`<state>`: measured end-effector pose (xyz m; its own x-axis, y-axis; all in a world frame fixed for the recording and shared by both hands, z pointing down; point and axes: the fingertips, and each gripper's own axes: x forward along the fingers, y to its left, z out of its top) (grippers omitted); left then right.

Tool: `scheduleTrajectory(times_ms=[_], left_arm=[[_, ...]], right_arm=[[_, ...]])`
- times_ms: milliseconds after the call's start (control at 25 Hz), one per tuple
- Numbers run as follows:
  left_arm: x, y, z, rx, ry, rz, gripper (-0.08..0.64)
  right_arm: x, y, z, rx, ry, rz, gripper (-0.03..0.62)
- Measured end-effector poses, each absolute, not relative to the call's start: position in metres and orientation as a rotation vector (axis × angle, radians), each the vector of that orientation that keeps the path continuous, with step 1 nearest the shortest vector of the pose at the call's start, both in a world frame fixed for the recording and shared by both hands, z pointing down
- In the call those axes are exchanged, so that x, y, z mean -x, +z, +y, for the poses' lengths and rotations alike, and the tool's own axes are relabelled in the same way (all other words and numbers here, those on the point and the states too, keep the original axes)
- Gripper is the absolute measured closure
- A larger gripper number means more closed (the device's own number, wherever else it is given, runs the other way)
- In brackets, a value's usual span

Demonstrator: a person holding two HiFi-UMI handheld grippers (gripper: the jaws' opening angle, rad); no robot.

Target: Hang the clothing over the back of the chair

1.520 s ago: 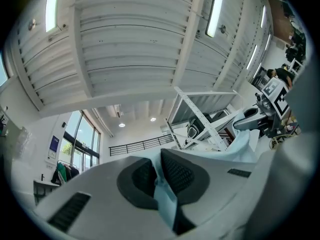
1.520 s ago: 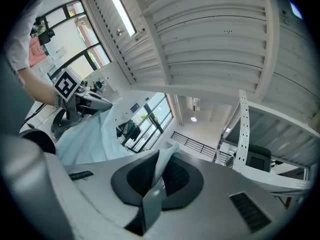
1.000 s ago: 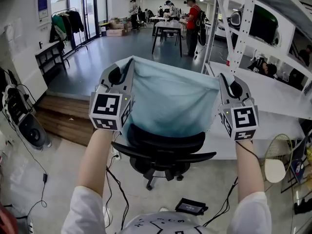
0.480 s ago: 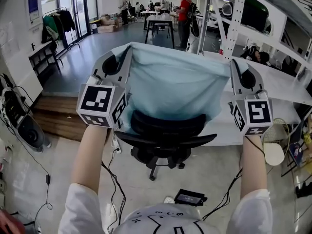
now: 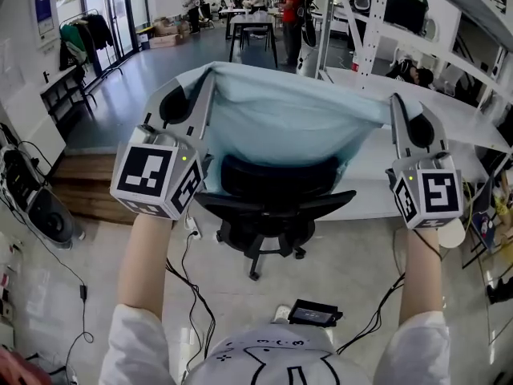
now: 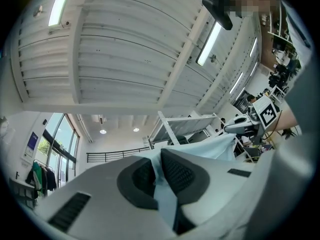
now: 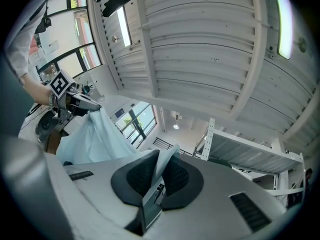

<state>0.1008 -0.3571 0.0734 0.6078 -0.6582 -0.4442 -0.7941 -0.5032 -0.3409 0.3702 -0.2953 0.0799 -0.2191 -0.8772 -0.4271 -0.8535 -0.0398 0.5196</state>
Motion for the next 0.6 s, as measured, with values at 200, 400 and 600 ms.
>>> scheduleTrajectory(times_ms=[200,400,600], left_arm=[[-0.093,0.092,-0.329,2.351,0.335,1.122,0.531],[-0.084,0.118,-0.299,2.402,0.340,1.109,0.531],[-0.074,0.154,-0.274,2.466,0.296,1.109,0.531]], right_arm=[[-0.363,0.100,-0.264,-1.963,-1.093,-2.146,0.575],[-0.355,0.126,-0.232,-1.988,-1.045,-2.148,0.575],[-0.347,0.154,-0.203,-2.011,-0.967,-2.154,0.575]])
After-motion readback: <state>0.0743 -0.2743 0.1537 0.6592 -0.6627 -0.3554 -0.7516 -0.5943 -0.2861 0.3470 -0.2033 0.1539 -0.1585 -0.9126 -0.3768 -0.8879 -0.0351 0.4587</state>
